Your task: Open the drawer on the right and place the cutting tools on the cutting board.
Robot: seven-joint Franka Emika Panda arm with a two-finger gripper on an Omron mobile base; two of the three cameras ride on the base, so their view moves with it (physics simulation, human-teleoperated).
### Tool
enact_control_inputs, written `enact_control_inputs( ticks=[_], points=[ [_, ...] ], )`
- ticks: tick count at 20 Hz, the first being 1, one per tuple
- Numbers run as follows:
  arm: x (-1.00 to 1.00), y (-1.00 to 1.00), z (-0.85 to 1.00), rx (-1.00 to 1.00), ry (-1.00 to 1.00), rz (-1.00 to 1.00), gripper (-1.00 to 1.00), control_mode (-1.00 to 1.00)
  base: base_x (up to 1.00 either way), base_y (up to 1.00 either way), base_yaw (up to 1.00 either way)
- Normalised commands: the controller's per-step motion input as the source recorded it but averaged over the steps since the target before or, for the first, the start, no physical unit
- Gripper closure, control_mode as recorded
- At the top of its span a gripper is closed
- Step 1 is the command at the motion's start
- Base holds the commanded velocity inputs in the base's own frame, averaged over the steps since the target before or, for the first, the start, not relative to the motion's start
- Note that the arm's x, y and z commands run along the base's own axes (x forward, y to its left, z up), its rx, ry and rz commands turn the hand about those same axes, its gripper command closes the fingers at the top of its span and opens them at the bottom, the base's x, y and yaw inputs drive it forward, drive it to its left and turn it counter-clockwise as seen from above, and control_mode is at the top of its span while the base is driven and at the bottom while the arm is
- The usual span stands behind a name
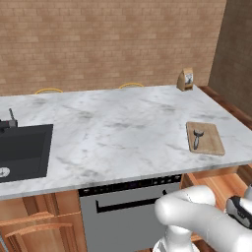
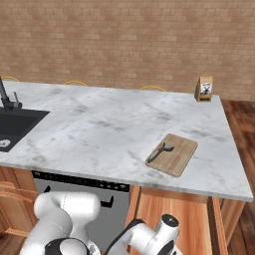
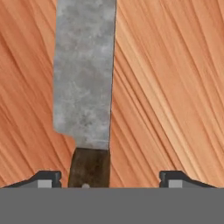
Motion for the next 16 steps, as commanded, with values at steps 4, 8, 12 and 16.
enact_control_inputs(
  ticks=[4,8,12,16],
  points=[
    [0.0,-0.01,-0.17,0.0,0.0,0.0,1.0,-1.0,0.0,0.0,0.0],
    [-0.02,-0.05,-0.01,0.0,0.0,0.0,1.0,-1.0,0.0,0.0,0.0],
    [-0.05,-0.03,0.2,0.02,0.0,0.0,1.0,-1.0,0.0,0.0,0.0],
    [-0.01,0.0,0.85,0.05,0.0,0.0,1.0,-1.0,0.0,0.0,0.0]
  ],
)
